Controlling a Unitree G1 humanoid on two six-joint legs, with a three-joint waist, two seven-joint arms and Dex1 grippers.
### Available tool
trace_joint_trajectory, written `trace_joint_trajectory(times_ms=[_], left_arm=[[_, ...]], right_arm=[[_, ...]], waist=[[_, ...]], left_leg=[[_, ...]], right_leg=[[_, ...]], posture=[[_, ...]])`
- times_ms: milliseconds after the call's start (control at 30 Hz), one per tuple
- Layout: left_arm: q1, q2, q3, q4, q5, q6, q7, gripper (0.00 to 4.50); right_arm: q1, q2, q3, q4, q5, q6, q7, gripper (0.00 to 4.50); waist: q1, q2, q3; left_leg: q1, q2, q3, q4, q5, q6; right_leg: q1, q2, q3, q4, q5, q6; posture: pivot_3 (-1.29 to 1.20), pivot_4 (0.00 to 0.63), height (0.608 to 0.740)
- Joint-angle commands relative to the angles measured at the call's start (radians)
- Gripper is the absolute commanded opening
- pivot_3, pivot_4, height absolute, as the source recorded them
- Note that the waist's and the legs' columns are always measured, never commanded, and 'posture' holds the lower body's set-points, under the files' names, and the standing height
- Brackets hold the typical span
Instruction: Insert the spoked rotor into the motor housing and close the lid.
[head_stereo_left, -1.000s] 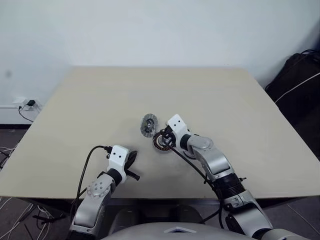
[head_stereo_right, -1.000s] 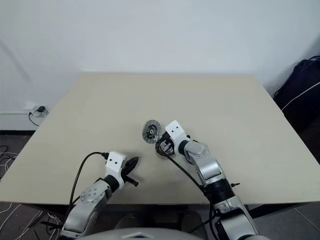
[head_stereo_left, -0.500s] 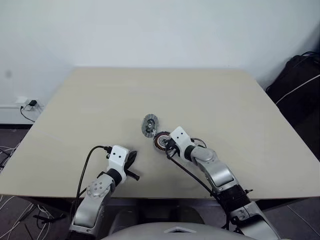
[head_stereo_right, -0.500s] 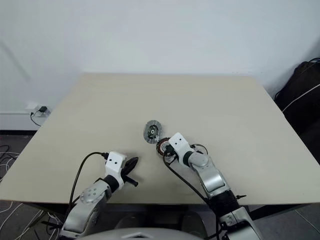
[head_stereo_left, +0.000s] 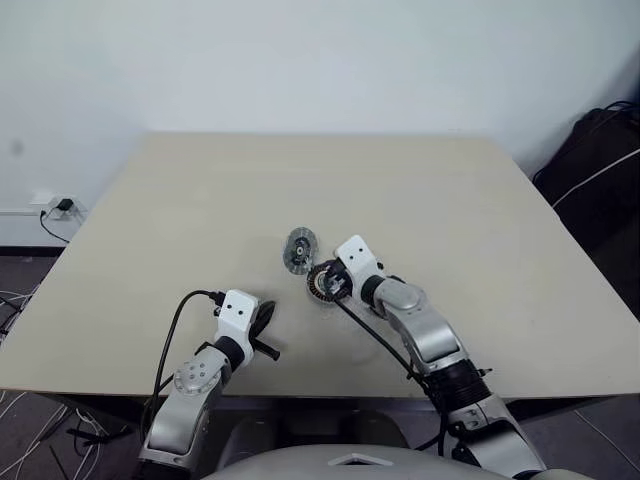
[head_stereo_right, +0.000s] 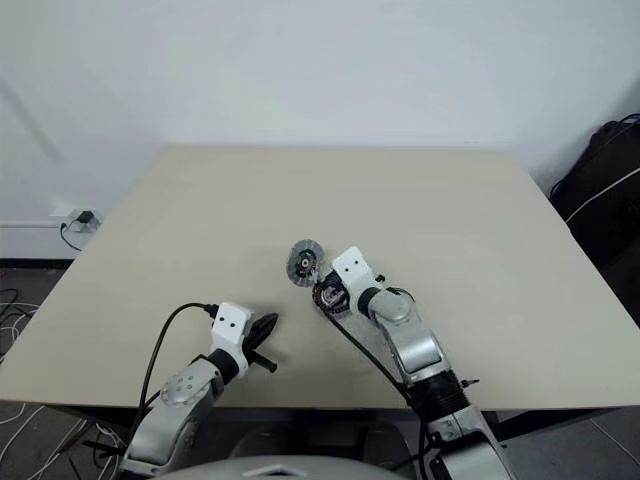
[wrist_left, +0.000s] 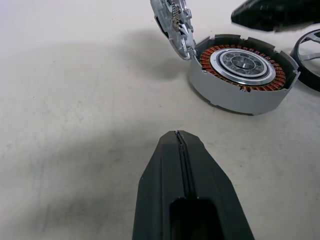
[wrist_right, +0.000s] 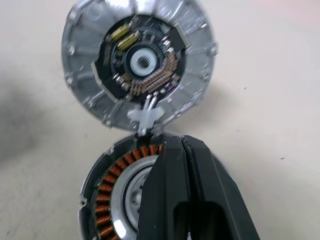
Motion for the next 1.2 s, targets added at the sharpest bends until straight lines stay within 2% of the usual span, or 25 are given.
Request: trace_joint_trajectory(times_ms=[33,267,600,1033,1200], left_arm=[[-0.012,0.000,0.005,-0.032,-0.003,-0.013,0.001,0.00],[-0.008,0.001,0.008,-0.035,-0.003,-0.014,0.004,0.00],[-0.009,0.000,0.007,-0.037,-0.003,-0.014,0.005,0.00],[-0.011,0.000,0.005,-0.039,-0.003,-0.011,0.004,0.00],[-0.004,0.002,0.007,-0.043,-0.003,-0.012,0.005,0.00]], right_arm=[[-0.013,0.003,0.008,-0.002,-0.008,0.004,0.004,0.07],[0.014,-0.032,0.036,-0.017,-0.007,0.042,0.059,0.07],[0.023,-0.044,0.019,-0.054,0.005,0.048,0.066,0.07],[-0.015,-0.003,-0.052,-0.113,-0.006,0.049,-0.044,0.07],[-0.010,-0.001,-0.143,-0.162,0.039,0.126,-0.074,0.07]], waist=[[-0.001,0.000,0.000],[0.000,0.000,0.000],[0.001,0.000,0.000],[0.001,0.000,0.000],[0.001,0.000,0.000]], left_leg=[[0.000,0.000,0.000,0.000,0.000,0.000],[0.000,0.000,0.000,0.000,0.000,0.000],[0.000,0.000,0.000,0.000,0.000,0.000],[0.000,0.000,0.000,0.000,0.000,0.000],[0.000,0.000,0.000,0.000,0.000,0.000]], right_leg=[[0.000,0.000,0.000,0.000,0.000,0.000],[0.000,0.000,0.000,0.000,0.000,0.000],[0.000,0.000,0.000,0.000,0.000,0.000],[0.000,0.000,0.000,0.000,0.000,0.000],[0.000,0.000,0.000,0.000,0.000,0.000]], posture=[[0.00,0.000,0.740],[0.00,0.000,0.740],[0.00,0.000,0.740],[0.00,0.000,0.740],[0.00,0.000,0.740]])
